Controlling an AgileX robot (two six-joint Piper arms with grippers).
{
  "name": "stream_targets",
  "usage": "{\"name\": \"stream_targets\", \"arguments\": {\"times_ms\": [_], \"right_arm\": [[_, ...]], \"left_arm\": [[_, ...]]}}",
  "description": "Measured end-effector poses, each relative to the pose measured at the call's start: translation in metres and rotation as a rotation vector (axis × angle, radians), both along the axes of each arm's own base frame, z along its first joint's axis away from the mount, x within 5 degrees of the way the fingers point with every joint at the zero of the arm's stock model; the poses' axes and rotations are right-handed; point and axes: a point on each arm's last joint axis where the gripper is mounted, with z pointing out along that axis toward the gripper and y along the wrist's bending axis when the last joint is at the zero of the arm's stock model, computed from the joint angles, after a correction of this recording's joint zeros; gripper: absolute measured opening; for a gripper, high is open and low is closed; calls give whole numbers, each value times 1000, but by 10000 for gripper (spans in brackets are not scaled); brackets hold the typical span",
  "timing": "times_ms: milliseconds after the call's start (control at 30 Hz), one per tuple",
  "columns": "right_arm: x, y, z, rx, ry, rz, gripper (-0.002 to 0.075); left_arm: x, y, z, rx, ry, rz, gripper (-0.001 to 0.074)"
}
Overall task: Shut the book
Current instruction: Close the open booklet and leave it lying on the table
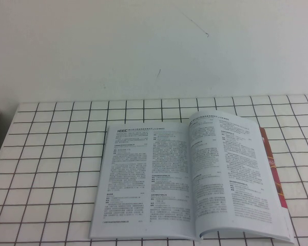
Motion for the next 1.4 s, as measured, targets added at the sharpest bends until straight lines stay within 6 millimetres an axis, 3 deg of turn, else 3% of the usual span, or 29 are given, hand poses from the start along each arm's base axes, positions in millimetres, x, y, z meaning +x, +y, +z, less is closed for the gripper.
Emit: {"name": "stream_targets", "arguments": {"times_ms": [533, 667, 1033, 1167, 1400], "right_arm": [[1, 0, 2, -2, -28, 1, -3], [5, 0, 15, -19, -195, 6, -3], [-9, 4, 78, -48, -914, 38, -3], [-14, 4, 85, -53, -1019, 43, -3], [-14, 4, 85, -38, -1013, 41, -3]], "left_arm": [[0, 0, 1, -1, -11, 1, -4], [3, 0, 6, -6, -94, 6, -4], [-2, 4, 57, -35, -663, 39, -4], [-6, 4, 66, -40, -778, 46, -4], [-8, 5, 68, -46, -809, 48, -4]]}}
